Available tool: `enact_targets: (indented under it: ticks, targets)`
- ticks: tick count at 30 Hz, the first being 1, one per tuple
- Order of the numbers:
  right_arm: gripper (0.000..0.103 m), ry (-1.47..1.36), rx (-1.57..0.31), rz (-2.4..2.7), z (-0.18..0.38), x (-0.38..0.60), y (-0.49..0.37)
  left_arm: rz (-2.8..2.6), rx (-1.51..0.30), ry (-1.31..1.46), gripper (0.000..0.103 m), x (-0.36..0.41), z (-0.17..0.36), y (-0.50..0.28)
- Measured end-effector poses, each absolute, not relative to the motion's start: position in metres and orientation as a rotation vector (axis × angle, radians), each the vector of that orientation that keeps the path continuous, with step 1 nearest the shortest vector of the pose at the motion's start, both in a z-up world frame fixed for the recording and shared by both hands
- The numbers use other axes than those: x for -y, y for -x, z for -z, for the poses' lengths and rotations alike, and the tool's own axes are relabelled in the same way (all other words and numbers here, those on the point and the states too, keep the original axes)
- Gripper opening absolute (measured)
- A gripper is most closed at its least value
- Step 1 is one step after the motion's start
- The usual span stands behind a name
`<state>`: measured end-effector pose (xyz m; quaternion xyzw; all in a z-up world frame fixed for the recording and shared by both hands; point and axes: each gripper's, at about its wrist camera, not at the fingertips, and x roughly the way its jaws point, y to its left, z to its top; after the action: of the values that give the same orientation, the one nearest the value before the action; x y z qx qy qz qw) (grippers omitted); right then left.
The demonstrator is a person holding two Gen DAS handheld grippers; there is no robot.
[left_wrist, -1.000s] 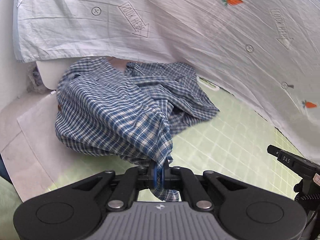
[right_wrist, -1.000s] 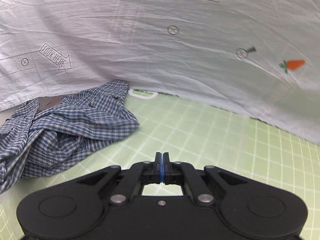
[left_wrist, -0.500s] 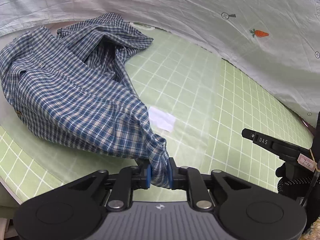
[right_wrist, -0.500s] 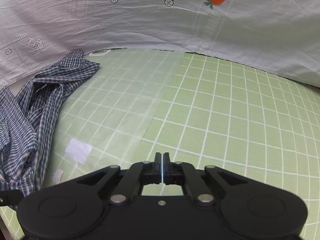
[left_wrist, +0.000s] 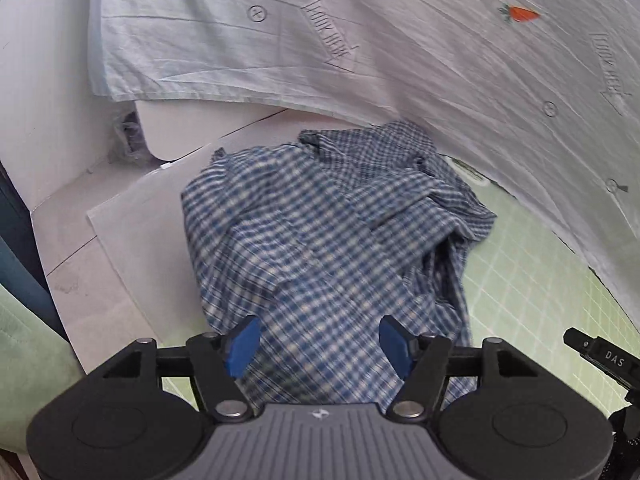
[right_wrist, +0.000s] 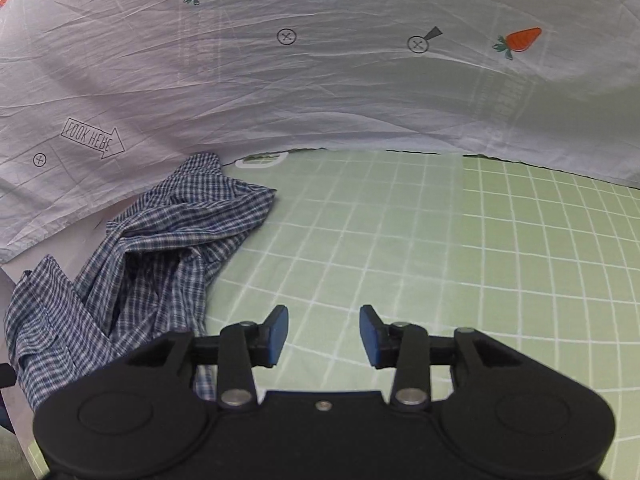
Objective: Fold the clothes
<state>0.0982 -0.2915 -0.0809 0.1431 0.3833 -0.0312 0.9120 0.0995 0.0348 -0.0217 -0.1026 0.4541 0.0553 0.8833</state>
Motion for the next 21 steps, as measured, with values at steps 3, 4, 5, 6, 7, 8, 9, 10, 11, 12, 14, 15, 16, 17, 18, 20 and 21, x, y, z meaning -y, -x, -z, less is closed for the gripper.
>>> enact_targets:
  ticks: [3,4,5,6,7,8,9,10,11,12,14,15,16,17,18,20,21]
  targets:
    - [0.04,-0.345,-0.798,0.034,0.085,0.265,-0.123,-0.17,-0.966,0.215,0.068,-0.071,0.034,-0.126]
    - [0.04,-0.362,-0.801,0.024,0.086,0.256,-0.132,-0.182,-0.976,0.218,0.068,-0.081,0.039,-0.135]
    - [0.04,-0.379,-0.804,0.013,0.088,0.247,-0.14,-0.191,-0.987,0.222,0.069,-0.091,0.044,-0.145]
    - [0.041,-0.396,-0.806,0.003,0.089,0.239,-0.149,-0.196,-1.001,0.23,0.071,-0.099,0.05,-0.155]
    - [0.043,-0.412,-0.809,-0.007,0.091,0.23,-0.157,-0.203,-1.016,0.241,0.071,-0.107,0.056,-0.163]
    - [0.045,-0.429,-0.811,-0.017,0.092,0.221,-0.165,-0.208,-1.029,0.252,0.072,-0.114,0.062,-0.172]
    - [0.053,-0.446,-0.814,-0.028,0.093,0.212,-0.174,-0.21,-1.04,0.265,0.072,-0.119,0.068,-0.179]
    - [0.063,-0.463,-0.816,-0.038,0.095,0.203,-0.182,-0.21,-1.049,0.278,0.073,-0.122,0.072,-0.185]
    - [0.066,-0.48,-0.818,-0.048,0.096,0.194,-0.19,-0.211,-1.057,0.291,0.073,-0.124,0.078,-0.19]
    - [0.068,-0.496,-0.821,-0.059,0.098,0.185,-0.199,-0.214,-1.066,0.301,0.073,-0.126,0.082,-0.195]
    - [0.068,-0.528,-0.835,-0.077,0.101,0.17,-0.213,-0.211,-1.078,0.312,0.073,-0.128,0.088,-0.201]
    - [0.067,-0.546,-0.853,-0.087,0.104,0.167,-0.217,-0.208,-1.082,0.315,0.074,-0.128,0.089,-0.204]
    - [0.067,-0.567,-0.869,-0.099,0.108,0.164,-0.219,-0.205,-1.085,0.317,0.074,-0.129,0.091,-0.206]
    - [0.067,-0.586,-0.874,-0.112,0.109,0.161,-0.22,-0.202,-1.086,0.314,0.075,-0.13,0.091,-0.207]
    - [0.067,-0.604,-0.871,-0.126,0.108,0.158,-0.22,-0.199,-1.087,0.312,0.078,-0.13,0.092,-0.208]
    - [0.067,-0.622,-0.866,-0.15,0.107,0.151,-0.219,-0.194,-1.09,0.306,0.079,-0.132,0.093,-0.21]
    - [0.06,-0.604,-0.866,-0.158,0.106,0.146,-0.219,-0.191,-1.091,0.305,0.079,-0.132,0.094,-0.212]
